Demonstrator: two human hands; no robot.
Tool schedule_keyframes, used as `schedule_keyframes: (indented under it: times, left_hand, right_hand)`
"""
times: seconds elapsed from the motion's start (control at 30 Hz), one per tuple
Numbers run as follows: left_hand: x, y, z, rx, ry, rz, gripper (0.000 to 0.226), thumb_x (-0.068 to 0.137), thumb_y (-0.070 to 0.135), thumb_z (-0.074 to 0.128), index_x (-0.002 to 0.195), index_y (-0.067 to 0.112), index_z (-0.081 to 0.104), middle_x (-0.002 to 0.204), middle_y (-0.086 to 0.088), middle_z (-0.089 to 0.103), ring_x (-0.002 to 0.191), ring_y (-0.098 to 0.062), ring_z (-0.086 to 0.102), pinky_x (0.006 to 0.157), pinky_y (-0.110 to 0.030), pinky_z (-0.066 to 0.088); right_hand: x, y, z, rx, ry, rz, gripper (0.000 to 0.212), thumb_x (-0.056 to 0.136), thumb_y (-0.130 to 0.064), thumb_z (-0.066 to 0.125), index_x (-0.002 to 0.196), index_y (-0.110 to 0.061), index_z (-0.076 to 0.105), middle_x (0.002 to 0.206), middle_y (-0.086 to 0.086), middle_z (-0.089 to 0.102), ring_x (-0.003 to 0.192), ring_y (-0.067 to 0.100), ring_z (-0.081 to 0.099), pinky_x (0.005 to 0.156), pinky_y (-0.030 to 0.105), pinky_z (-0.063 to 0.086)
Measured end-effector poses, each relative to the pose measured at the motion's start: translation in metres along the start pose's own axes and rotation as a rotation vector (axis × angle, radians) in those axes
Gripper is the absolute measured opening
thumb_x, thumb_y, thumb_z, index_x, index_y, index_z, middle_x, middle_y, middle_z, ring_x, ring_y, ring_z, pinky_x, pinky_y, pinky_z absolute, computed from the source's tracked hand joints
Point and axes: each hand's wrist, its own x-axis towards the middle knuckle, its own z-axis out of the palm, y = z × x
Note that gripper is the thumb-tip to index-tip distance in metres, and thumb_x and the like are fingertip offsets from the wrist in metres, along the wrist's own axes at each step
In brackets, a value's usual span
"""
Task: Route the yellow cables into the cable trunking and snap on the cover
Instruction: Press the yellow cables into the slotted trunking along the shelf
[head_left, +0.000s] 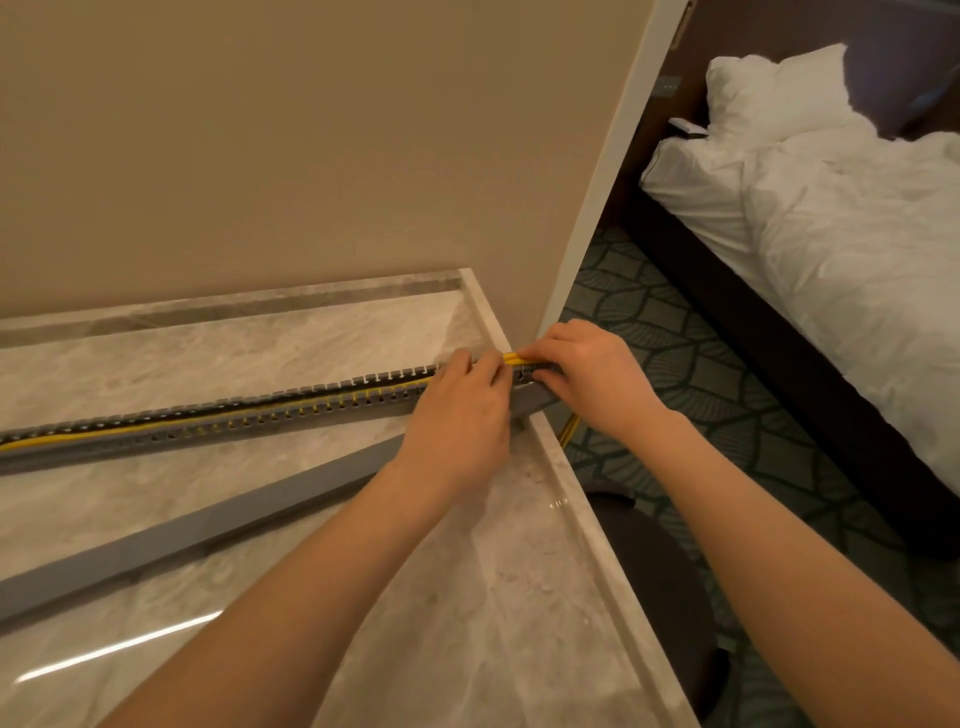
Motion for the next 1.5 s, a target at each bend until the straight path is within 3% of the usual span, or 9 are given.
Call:
schedule_keyframes:
  times: [0.33,0.47,0.57,0.7,0.8,0.9,1.0,1.3,1.5]
  left_hand:
    - [-0.003,0.003,0.011,0.009,0.031,-0.050,0.049,0.092,0.031,0.043,0.135,0.010,0.035,0.132,-0.008,0.042,0.119,-0.026,0.037,0.103,-0.037,0.033]
    - [0.000,-0.001,0.011,-0.007,0.046,-0.062,0.051,0.091,0.033,0.044,0.136,0.013,0.035,0.133,-0.005,0.044,0.122,-0.025,0.037,0.105,-0.037,0.026]
    - [-0.002,-0.001,0.012,0.033,0.023,-0.031,0.055,0.090,0.035,0.045,0.137,0.009,0.033,0.134,-0.009,0.044,0.120,-0.027,0.038,0.104,-0.037,0.027]
    - [0.000,-0.003,0.009,0.017,0.010,-0.021,0.056,0.089,0.038,0.046,0.136,0.011,0.035,0.133,-0.009,0.046,0.115,-0.028,0.042,0.103,-0.037,0.027]
    - [-0.001,-0.009,0.006,-0.042,0.020,0.005,0.052,0.089,0.035,0.046,0.136,0.012,0.038,0.132,-0.007,0.049,0.113,-0.027,0.043,0.103,-0.035,0.024]
    - [-0.007,-0.012,0.004,-0.090,0.019,-0.002,0.048,0.091,0.031,0.046,0.136,0.015,0.041,0.139,-0.004,0.047,0.124,-0.024,0.041,0.114,-0.041,0.005]
    - [-0.018,-0.013,0.002,-0.170,0.075,-0.031,0.040,0.092,0.027,0.048,0.131,0.018,0.050,0.140,0.002,0.048,0.135,-0.018,0.035,0.111,-0.050,-0.014]
    - [-0.085,-0.056,-0.010,-0.099,0.043,-0.164,0.045,0.092,0.033,0.047,0.136,0.028,0.042,0.141,0.009,0.043,0.136,-0.012,0.028,0.111,-0.052,-0.013]
    - [-0.147,-0.110,-0.023,-0.035,-0.019,-0.339,0.048,0.092,0.040,0.044,0.138,0.027,0.037,0.139,0.007,0.046,0.133,-0.016,0.032,0.111,-0.058,-0.006]
  right_hand:
    - [-0.008,-0.010,0.007,-0.138,0.014,-0.032,0.018,0.080,-0.011,0.067,0.098,-0.010,0.069,0.079,0.008,0.064,0.073,0.028,0.060,0.045,0.030,0.043]
    - [-0.021,-0.011,0.014,-0.060,-0.048,0.004,0.041,0.090,-0.025,0.056,0.127,-0.007,0.054,0.115,0.009,0.062,0.102,0.026,0.057,0.079,0.037,0.052]
    - [-0.027,-0.005,0.009,0.090,-0.048,0.025,0.041,0.091,-0.022,0.055,0.130,-0.010,0.052,0.129,0.006,0.057,0.118,0.020,0.053,0.099,0.033,0.043]
    - [-0.029,0.004,-0.001,0.142,0.065,0.127,0.030,0.090,-0.017,0.056,0.118,-0.009,0.062,0.114,0.006,0.065,0.106,0.021,0.058,0.091,0.027,0.043]
    - [-0.031,0.004,0.000,0.058,-0.020,0.144,0.035,0.090,-0.024,0.056,0.123,-0.010,0.059,0.116,0.005,0.063,0.108,0.020,0.053,0.092,0.028,0.041]
    - [-0.028,0.000,0.001,-0.006,-0.090,0.143,0.042,0.090,-0.030,0.056,0.126,-0.010,0.054,0.115,0.007,0.060,0.108,0.022,0.049,0.093,0.033,0.042]
    - [-0.021,-0.006,-0.001,-0.050,-0.156,0.159,0.045,0.089,-0.036,0.055,0.127,-0.011,0.050,0.115,0.007,0.056,0.106,0.023,0.046,0.092,0.036,0.042]
    - [-0.001,-0.060,-0.017,-0.296,-0.416,0.373,0.054,0.089,-0.050,0.044,0.129,-0.014,0.045,0.131,0.012,0.049,0.123,0.034,0.040,0.103,0.048,0.031]
    - [0.035,-0.172,-0.015,-0.180,-0.457,0.034,0.048,0.090,-0.049,0.045,0.128,-0.019,0.047,0.124,0.010,0.055,0.111,0.031,0.051,0.086,0.041,0.043]
